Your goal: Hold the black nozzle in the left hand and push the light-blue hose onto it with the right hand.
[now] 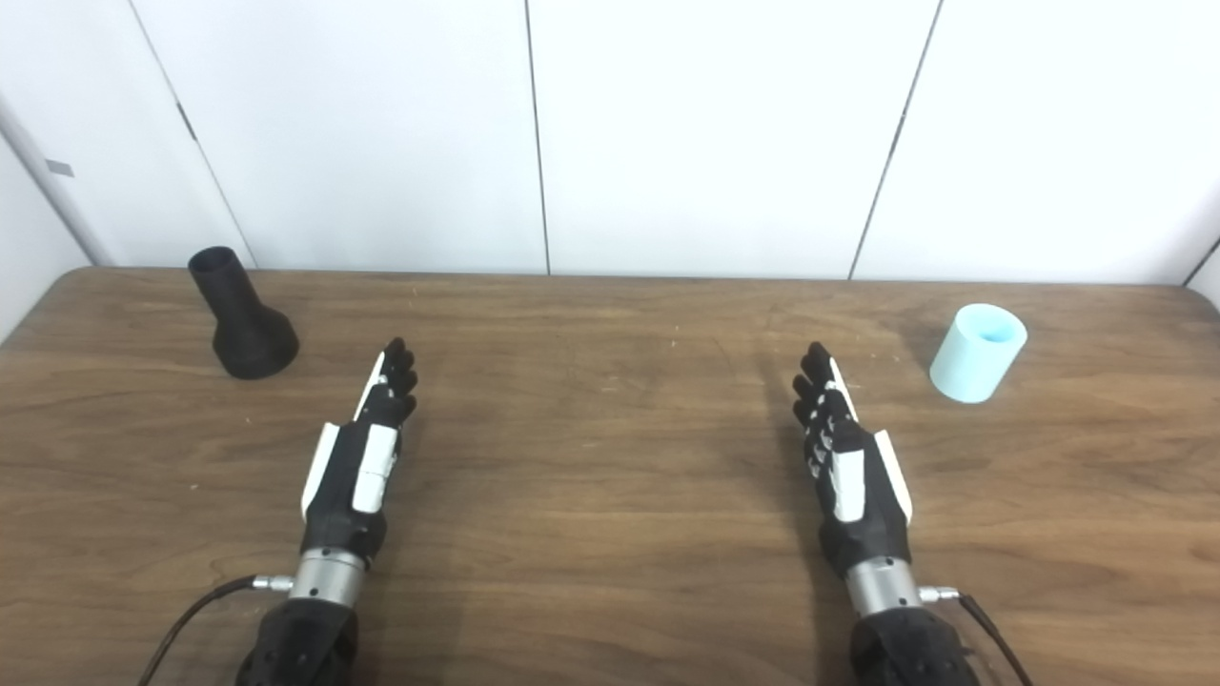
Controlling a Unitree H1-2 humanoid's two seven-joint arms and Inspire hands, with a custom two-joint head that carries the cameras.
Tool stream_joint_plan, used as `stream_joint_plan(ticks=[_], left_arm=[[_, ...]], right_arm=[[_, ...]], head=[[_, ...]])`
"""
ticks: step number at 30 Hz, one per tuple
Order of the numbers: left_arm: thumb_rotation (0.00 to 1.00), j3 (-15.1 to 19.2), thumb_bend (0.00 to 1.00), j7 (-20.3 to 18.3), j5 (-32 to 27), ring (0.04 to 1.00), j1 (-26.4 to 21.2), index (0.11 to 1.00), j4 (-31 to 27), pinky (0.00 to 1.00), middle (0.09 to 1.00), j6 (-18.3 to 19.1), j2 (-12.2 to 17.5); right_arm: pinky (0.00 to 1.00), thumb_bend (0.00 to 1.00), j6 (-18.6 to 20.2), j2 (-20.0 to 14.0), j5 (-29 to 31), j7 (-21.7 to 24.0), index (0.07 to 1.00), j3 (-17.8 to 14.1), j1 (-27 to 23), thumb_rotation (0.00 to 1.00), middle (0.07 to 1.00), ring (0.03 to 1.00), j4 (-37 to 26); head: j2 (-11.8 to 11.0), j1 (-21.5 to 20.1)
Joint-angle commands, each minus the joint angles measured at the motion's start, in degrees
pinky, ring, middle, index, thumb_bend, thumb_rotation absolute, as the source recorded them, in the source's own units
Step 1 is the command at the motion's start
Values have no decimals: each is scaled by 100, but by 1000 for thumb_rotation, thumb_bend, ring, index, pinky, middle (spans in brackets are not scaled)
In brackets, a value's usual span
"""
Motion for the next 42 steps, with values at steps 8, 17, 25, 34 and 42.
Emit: stream_joint_plan(ticks=[8, 17, 25, 34, 42], left_arm=[[999, 88, 899, -154, -171, 1000, -22, 1000, -67, 1000, 1000, -207, 263], [1000, 47, 881, -90, -14, 1000, -37, 1000, -151, 1000, 1000, -124, 194], [1000, -14, 878, -37, 76, 1000, -47, 1000, -133, 1000, 1000, -119, 9], [992, -263, 926, 360, 599, 1000, -91, 1000, 211, 1000, 1000, -303, -364], [976, -328, 960, 571, 779, 1000, -139, 1000, 438, 1000, 1000, -470, -465]], right_arm=[[1000, 766, -87, 211, -302, -185, 1000, 124, -27, 1000, 1000, 1000, -226], [1000, 779, 7, 183, -230, -184, 1000, 100, -13, 1000, 1000, 1000, -299], [1000, 784, -70, -8, -56, -67, 1000, 35, -44, 1000, 1000, 1000, -193], [1000, 804, -555, -401, 538, 376, 1000, -271, -85, 1000, 1000, 1000, 414], [1000, 788, -969, -518, 744, 613, 1000, -326, -108, 1000, 1000, 1000, 891]], head=[[14, -292], [66, -101], [11, 500], [-351, 1407], [-555, 1507]])
